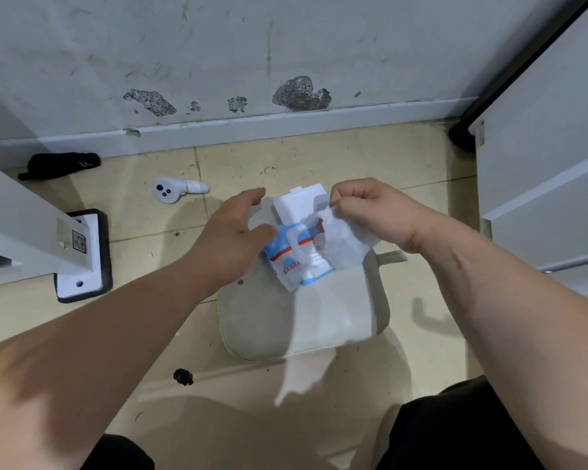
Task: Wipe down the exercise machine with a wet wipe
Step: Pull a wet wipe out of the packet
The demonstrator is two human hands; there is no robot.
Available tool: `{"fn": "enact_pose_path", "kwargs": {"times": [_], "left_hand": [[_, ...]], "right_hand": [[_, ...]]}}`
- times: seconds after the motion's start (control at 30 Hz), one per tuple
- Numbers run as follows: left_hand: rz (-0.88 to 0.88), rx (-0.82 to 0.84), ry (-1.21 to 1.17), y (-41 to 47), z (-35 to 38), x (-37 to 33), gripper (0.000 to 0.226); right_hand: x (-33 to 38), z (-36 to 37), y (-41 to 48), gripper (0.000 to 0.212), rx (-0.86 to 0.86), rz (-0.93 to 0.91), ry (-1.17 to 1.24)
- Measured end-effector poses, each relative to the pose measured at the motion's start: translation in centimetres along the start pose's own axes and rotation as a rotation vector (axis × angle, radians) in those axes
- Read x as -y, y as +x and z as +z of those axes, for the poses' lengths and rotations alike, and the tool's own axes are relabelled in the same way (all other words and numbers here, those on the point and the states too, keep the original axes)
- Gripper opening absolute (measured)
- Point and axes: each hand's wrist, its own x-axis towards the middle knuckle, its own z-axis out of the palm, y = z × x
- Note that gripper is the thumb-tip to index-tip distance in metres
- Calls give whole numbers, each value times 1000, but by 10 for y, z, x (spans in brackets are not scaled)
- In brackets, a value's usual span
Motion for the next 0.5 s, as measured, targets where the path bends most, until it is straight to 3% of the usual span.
{"fn": "enact_pose_path", "kwargs": {"times": [0.1, 0.2, 0.33, 0.43, 0.5], "left_hand": [[-37, 35, 33, 5, 10, -2, 63], [-72, 58, -179, 14, 18, -8, 60], [-6, 25, -308, 14, 20, -20, 50], [275, -44, 40, 7, 12, -17, 30], [491, -42, 263, 3, 3, -10, 30]], "right_hand": [[-10, -13, -3, 18, -121, 55, 93], [-26, -19, -5, 34, -101, 153, 22], [-29, -23, -9, 9, -1, 238, 200], [-29, -16, -8, 17, 150, 245, 344], [-23, -12, -8, 20, 186, 221, 290]]}}
